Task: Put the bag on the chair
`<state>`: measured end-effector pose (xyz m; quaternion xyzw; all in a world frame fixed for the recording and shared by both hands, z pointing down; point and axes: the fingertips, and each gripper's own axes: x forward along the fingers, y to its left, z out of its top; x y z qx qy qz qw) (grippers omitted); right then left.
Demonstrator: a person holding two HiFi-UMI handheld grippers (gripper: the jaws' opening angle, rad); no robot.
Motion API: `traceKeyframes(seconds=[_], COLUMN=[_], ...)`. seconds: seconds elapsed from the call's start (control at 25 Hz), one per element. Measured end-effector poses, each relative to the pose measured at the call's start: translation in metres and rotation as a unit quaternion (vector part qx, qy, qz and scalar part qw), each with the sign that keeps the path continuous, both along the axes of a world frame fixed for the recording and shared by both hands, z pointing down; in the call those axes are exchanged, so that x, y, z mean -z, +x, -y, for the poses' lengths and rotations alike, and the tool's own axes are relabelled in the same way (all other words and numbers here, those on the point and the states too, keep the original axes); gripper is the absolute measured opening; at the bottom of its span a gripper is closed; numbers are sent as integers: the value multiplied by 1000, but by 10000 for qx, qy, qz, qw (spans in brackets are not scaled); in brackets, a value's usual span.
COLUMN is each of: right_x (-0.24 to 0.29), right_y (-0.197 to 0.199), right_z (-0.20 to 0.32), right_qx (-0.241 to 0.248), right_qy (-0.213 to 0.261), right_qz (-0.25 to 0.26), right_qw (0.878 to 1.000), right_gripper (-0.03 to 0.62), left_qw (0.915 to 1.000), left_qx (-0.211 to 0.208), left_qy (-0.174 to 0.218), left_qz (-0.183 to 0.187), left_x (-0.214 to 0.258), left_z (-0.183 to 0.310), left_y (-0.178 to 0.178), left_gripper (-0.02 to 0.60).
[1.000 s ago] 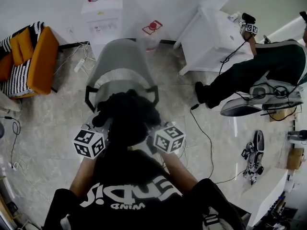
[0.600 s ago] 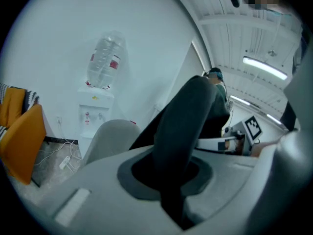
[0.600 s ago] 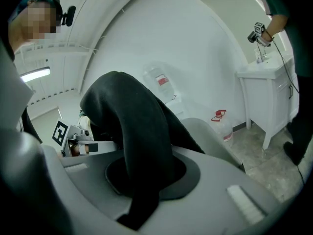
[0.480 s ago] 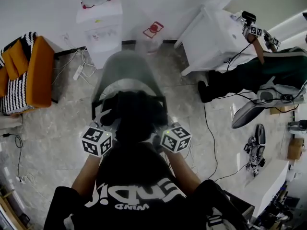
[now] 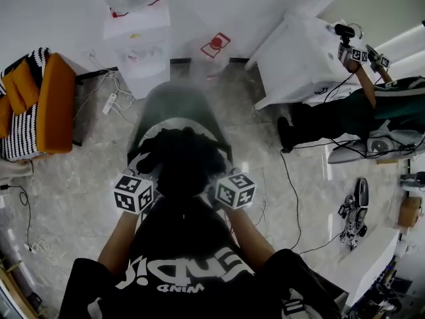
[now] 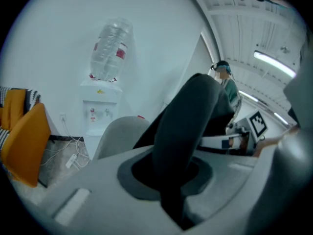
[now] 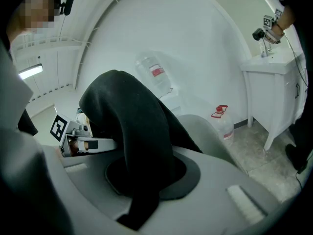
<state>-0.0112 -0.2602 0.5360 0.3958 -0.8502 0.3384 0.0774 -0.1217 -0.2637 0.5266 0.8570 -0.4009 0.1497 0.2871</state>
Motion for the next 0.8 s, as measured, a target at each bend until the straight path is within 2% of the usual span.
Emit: traceKeyframes(seconds=[0.8], right_x=[-96], right_y=[7], right_z=[94], right_qx=[304], right_qy=[-567], right_qz=[-187], right_qw=[9978], right_gripper=[34], left_qw=[9960], left_qx=[299], left_qy=[-781], left_qz=[310], left_x=[-99], left_z=[89], left_y=[7], left_gripper=[43])
